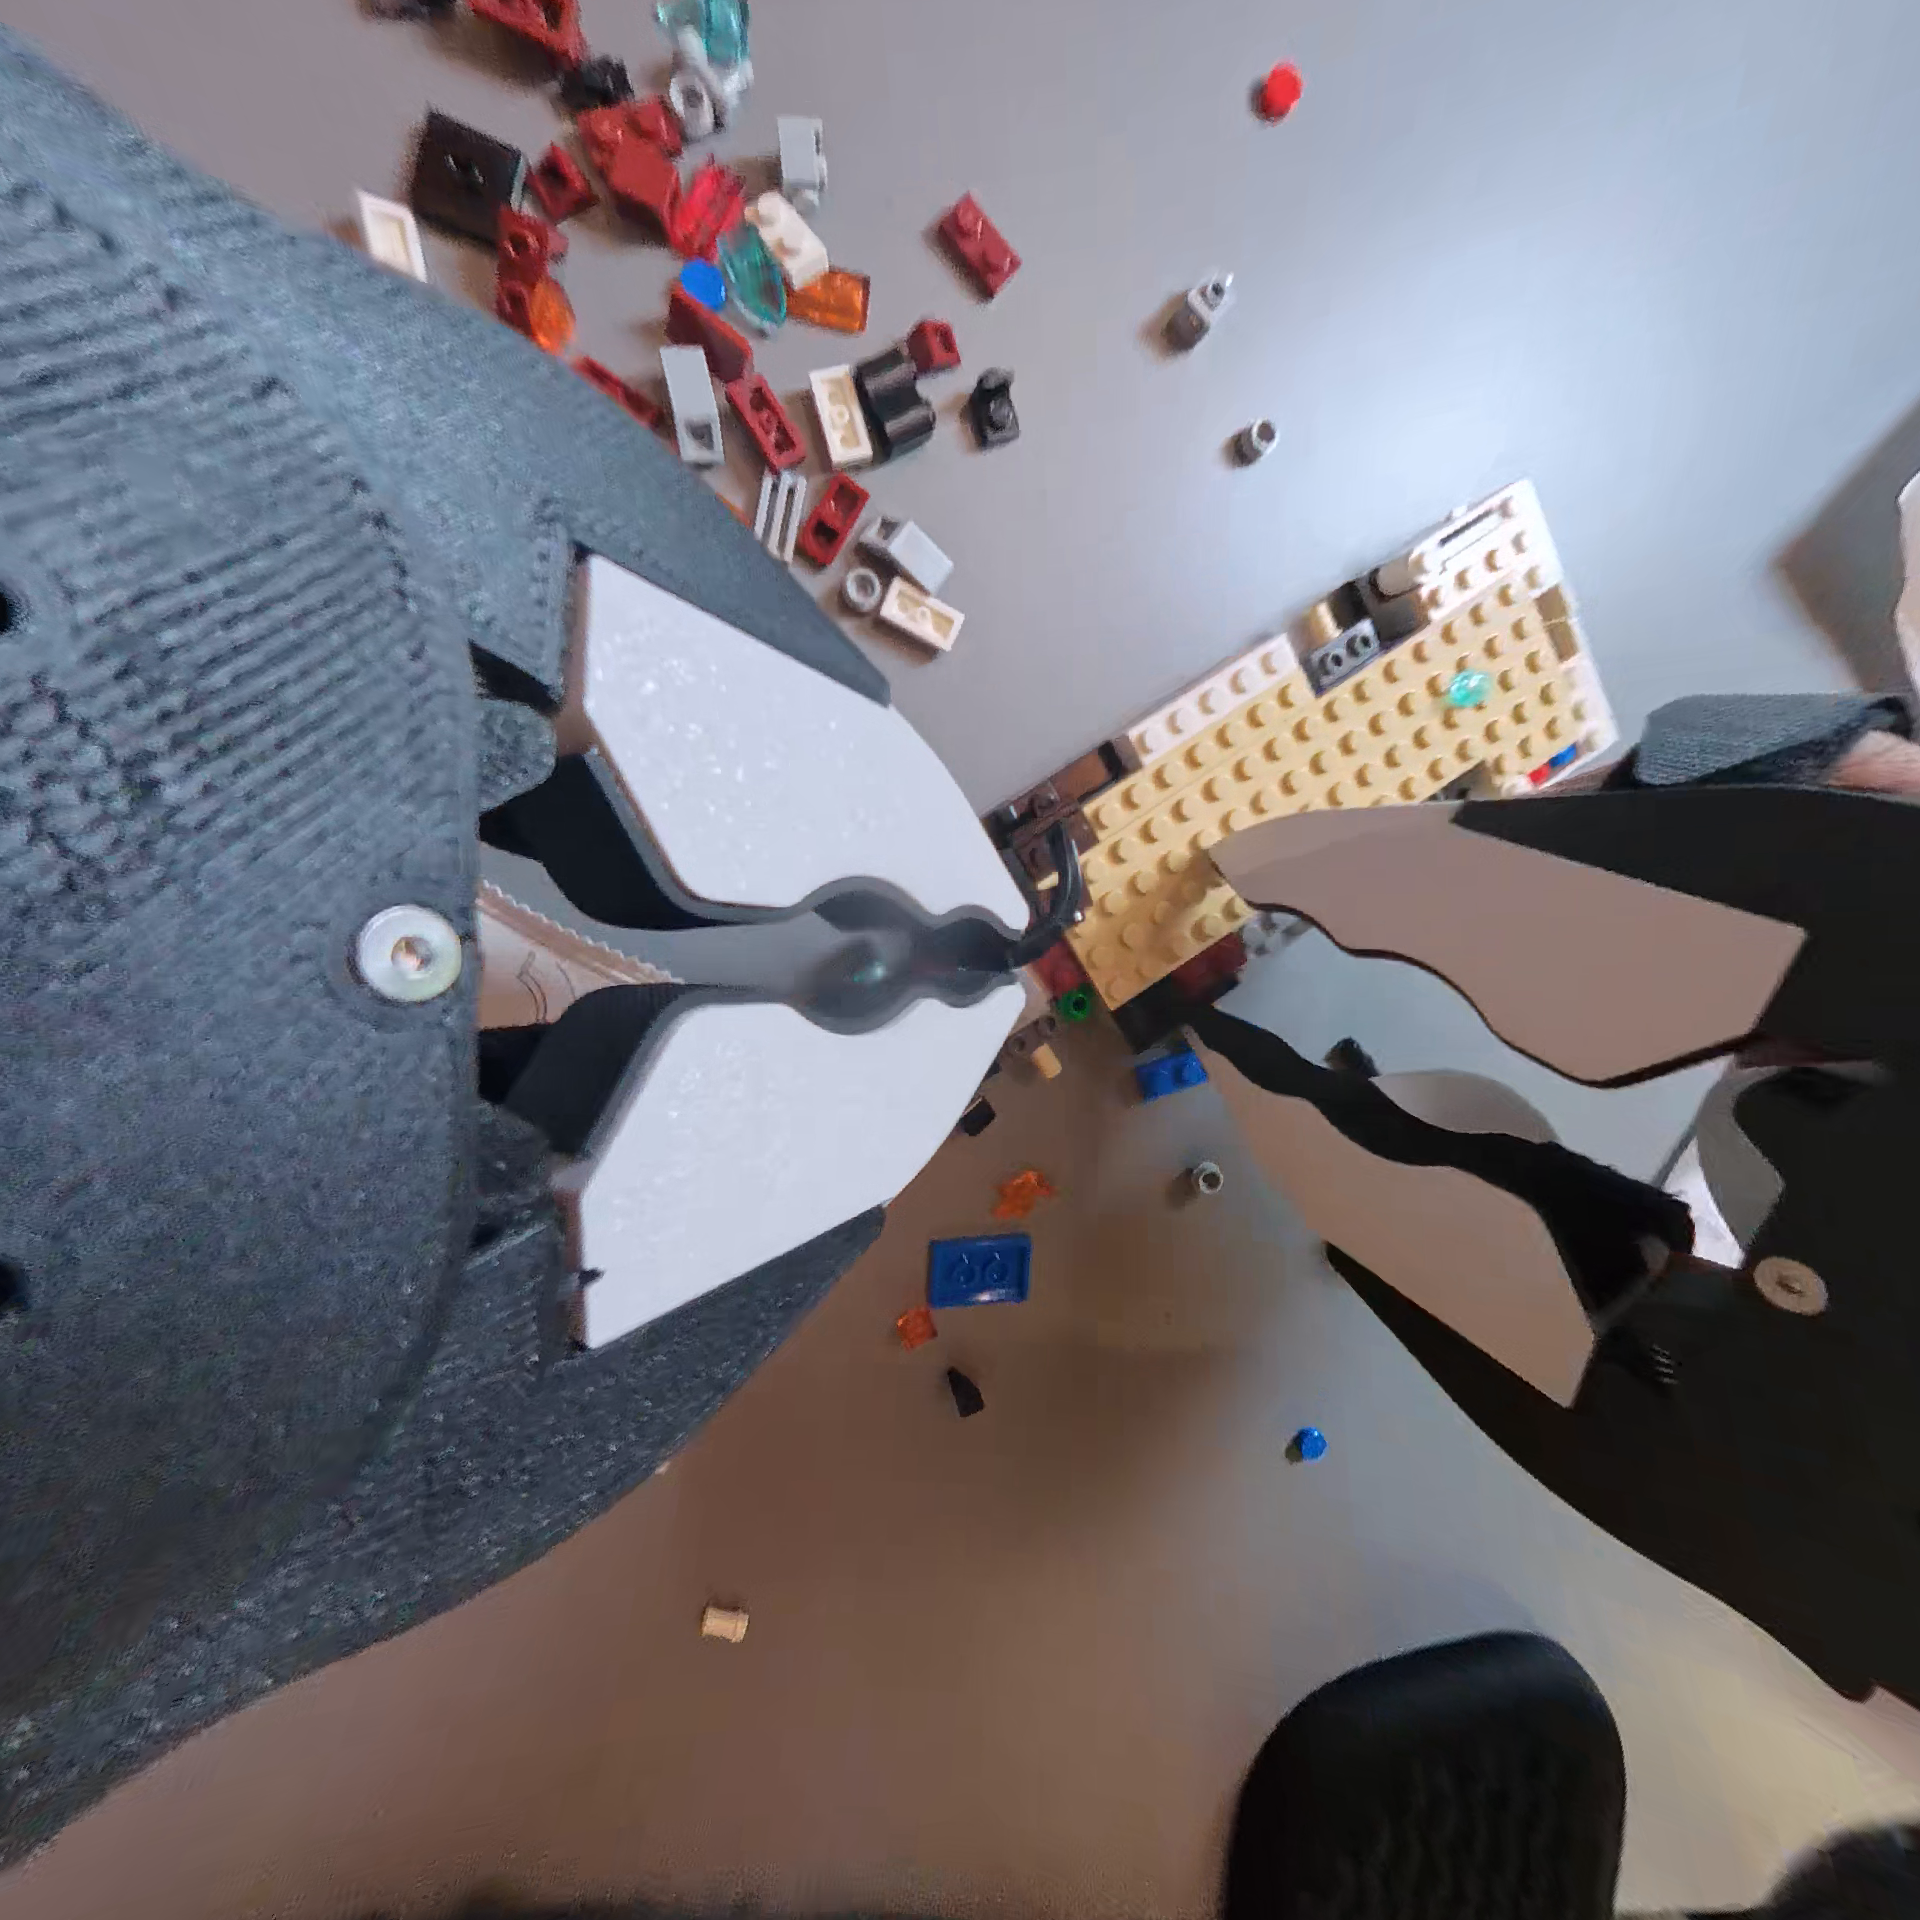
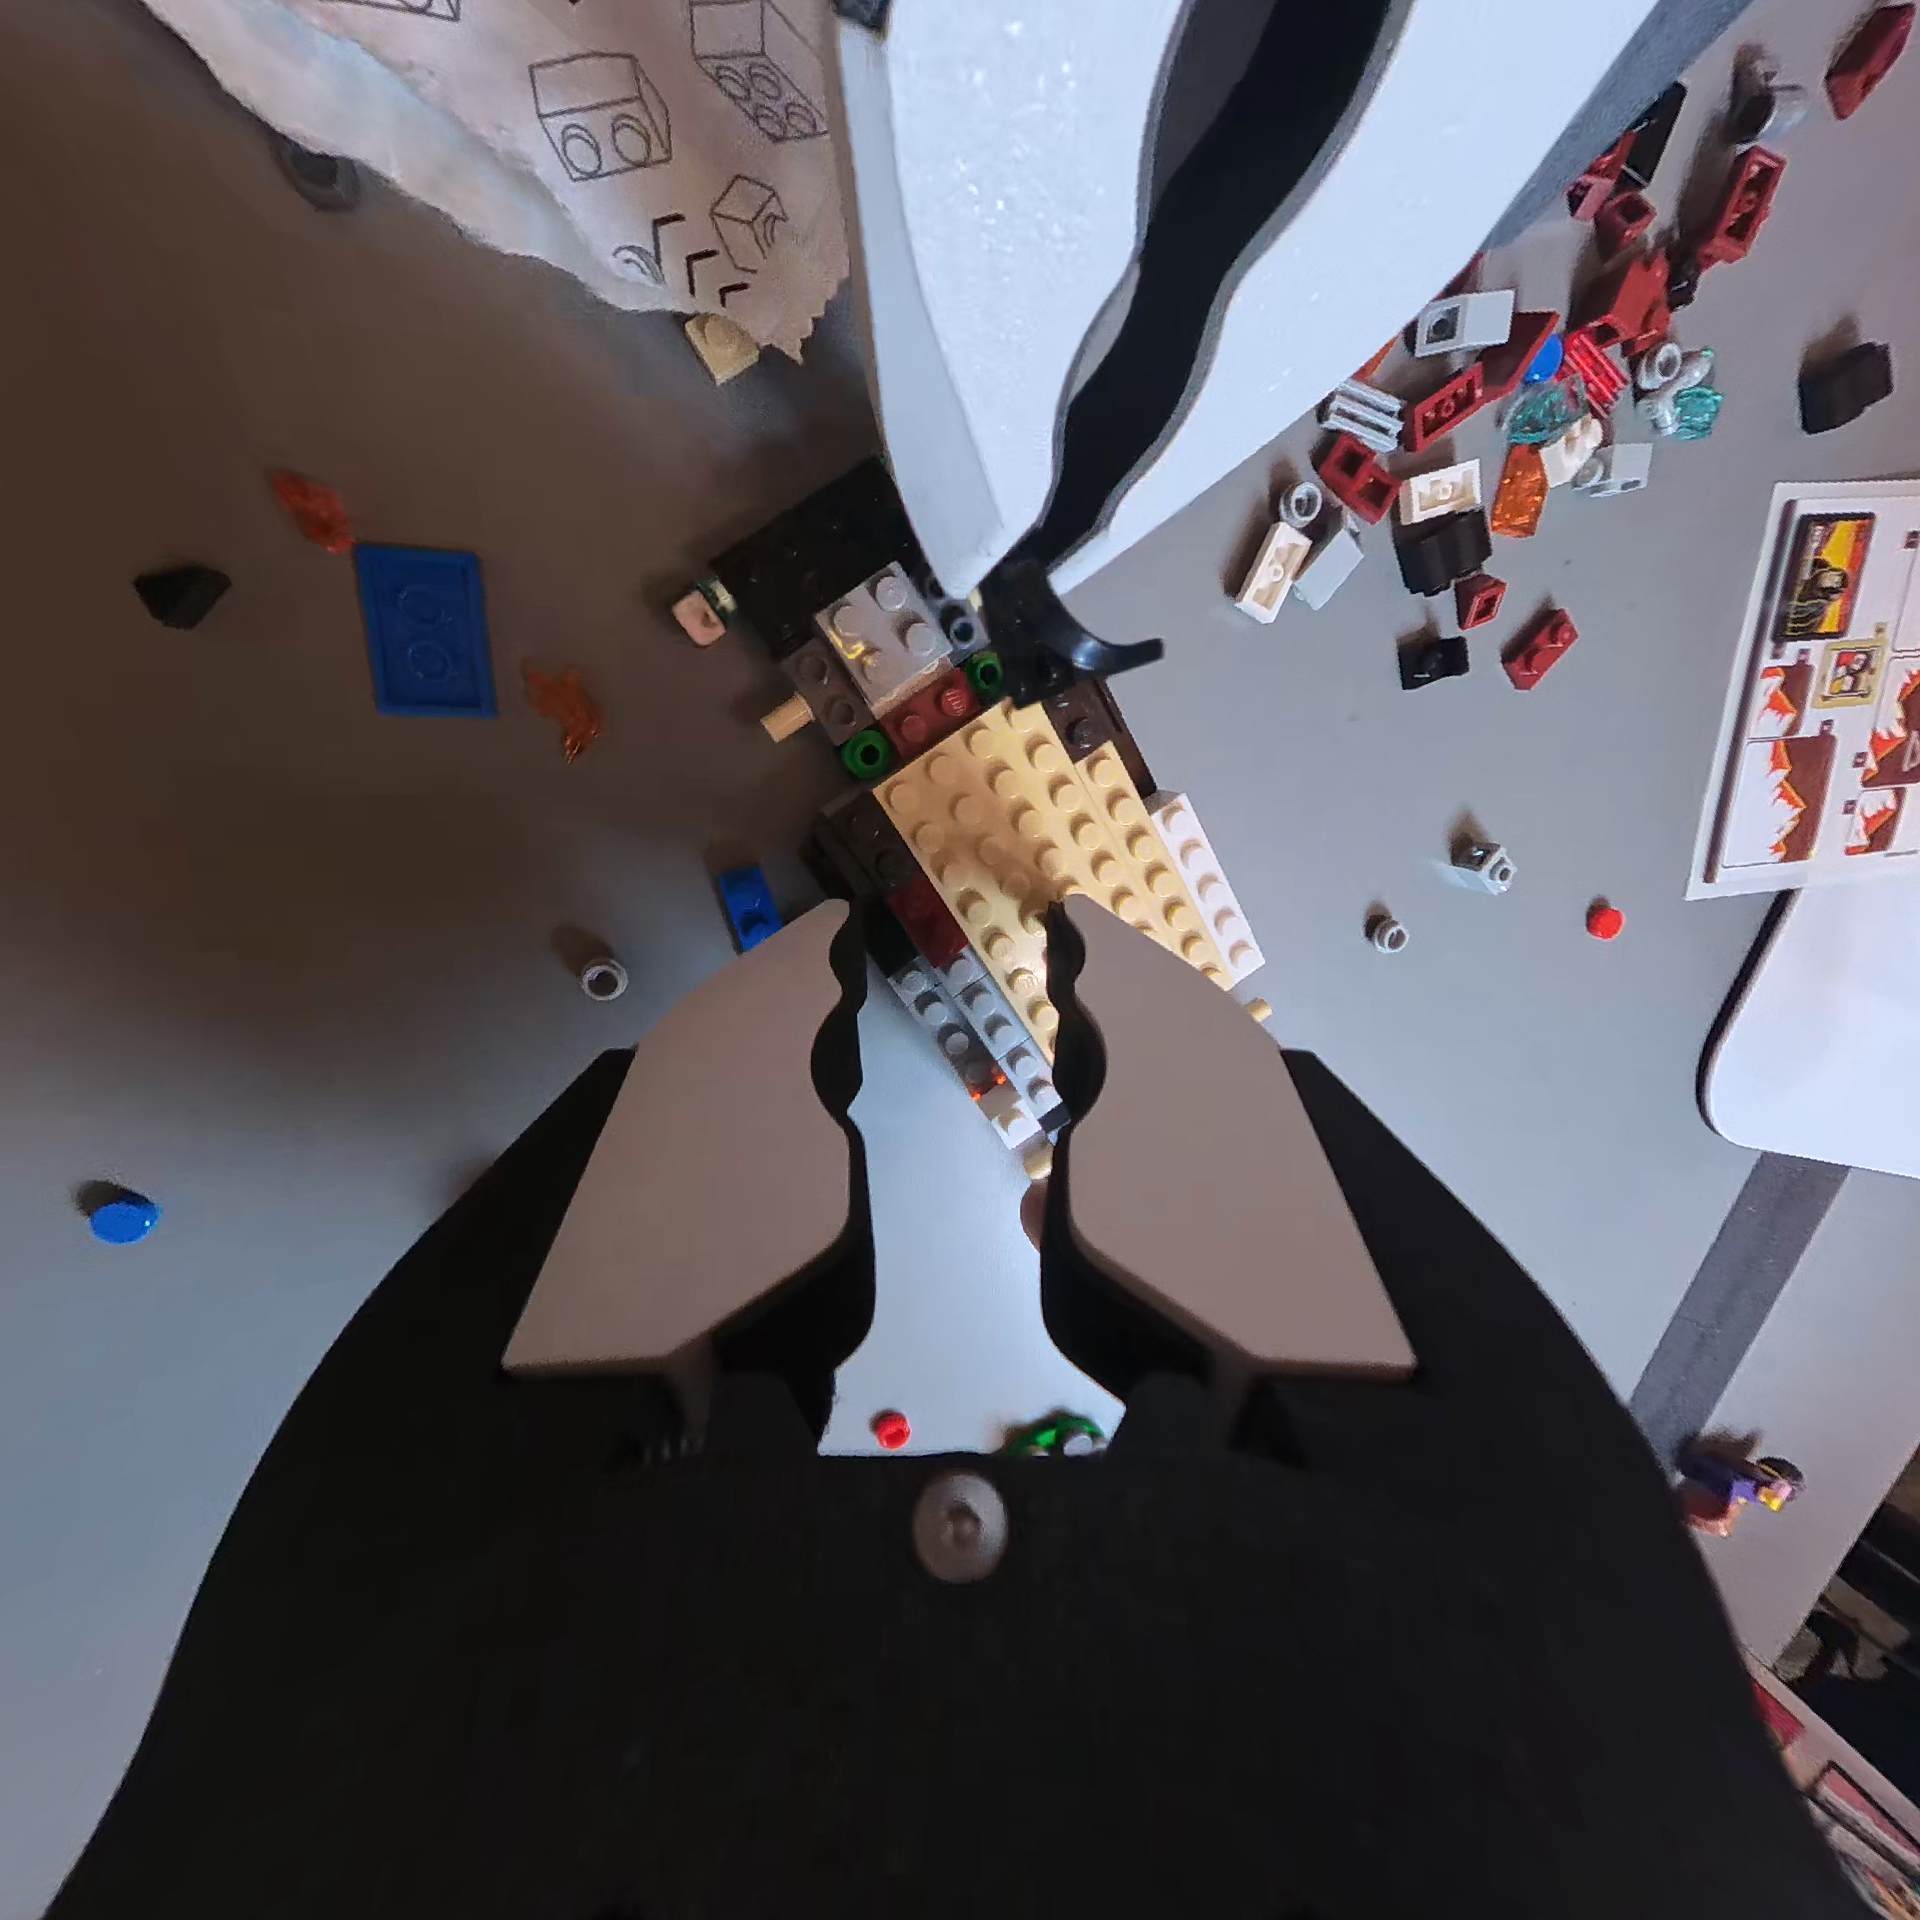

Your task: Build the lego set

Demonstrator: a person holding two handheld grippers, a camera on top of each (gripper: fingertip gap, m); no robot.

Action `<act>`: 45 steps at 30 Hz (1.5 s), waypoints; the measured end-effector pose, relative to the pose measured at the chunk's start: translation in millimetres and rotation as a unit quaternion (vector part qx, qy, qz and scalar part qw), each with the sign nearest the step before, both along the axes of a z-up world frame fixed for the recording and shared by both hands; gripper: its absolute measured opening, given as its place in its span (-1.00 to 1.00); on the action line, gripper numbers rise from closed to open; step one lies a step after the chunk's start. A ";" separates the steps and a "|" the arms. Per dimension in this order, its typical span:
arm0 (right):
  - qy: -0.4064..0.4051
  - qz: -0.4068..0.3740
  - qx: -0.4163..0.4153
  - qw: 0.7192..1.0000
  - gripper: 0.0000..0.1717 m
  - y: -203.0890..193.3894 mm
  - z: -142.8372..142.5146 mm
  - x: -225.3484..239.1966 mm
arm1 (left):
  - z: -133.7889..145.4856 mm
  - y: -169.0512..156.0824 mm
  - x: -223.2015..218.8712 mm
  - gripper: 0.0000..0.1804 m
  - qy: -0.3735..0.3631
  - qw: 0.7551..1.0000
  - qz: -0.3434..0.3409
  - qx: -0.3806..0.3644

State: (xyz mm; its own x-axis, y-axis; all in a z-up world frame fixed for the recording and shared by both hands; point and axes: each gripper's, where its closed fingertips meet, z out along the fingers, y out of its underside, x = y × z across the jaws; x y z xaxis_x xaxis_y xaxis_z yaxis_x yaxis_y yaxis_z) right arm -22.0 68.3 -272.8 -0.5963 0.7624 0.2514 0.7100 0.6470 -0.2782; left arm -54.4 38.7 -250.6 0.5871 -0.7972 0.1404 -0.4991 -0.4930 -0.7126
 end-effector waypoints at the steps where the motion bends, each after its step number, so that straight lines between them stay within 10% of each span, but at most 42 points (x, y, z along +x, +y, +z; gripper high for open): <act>1: 0.000 0.000 -0.004 1.000 -0.61 -0.2 0.2 -0.3 | 2.8 1.4 -2.3 -0.95 0.009 1.000 0.004 0.015; 13: 0.024 -0.012 -0.012 1.000 -0.55 -1.8 2.9 1.0 | 14.8 -19.1 -11.8 -0.95 -0.118 0.990 0.019 -0.068; 23: 0.194 -0.011 -0.121 0.973 -0.53 -59.7 47.1 6.2 | 18.3 -54.0 32.7 -0.95 -0.166 0.978 -0.060 -0.111; 32: 0.218 0.043 -0.036 0.974 -0.76 -81.8 38.9 1.8 | 31.1 -62.5 43.3 -0.93 -0.208 0.966 -0.078 -0.132; 41: 0.099 -0.024 -0.079 0.992 -0.75 -73.7 3.3 60.4 | -10.7 -97.0 -21.6 -0.11 0.051 0.996 -0.077 -0.001; 45: 0.066 -0.030 -0.084 0.994 -0.75 -76.6 -8.7 67.7 | -34.2 -103.4 -27.7 -0.23 0.125 0.988 -0.078 0.032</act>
State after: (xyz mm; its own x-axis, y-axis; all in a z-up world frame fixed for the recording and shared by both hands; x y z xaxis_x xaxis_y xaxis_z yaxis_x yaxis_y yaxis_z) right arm 45.7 -8.3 -281.5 -0.5195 0.8331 0.1901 0.6952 0.5414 -0.4729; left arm -82.1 -64.7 -284.8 0.4659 -0.8836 -0.0480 -0.7305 -0.3534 -0.5843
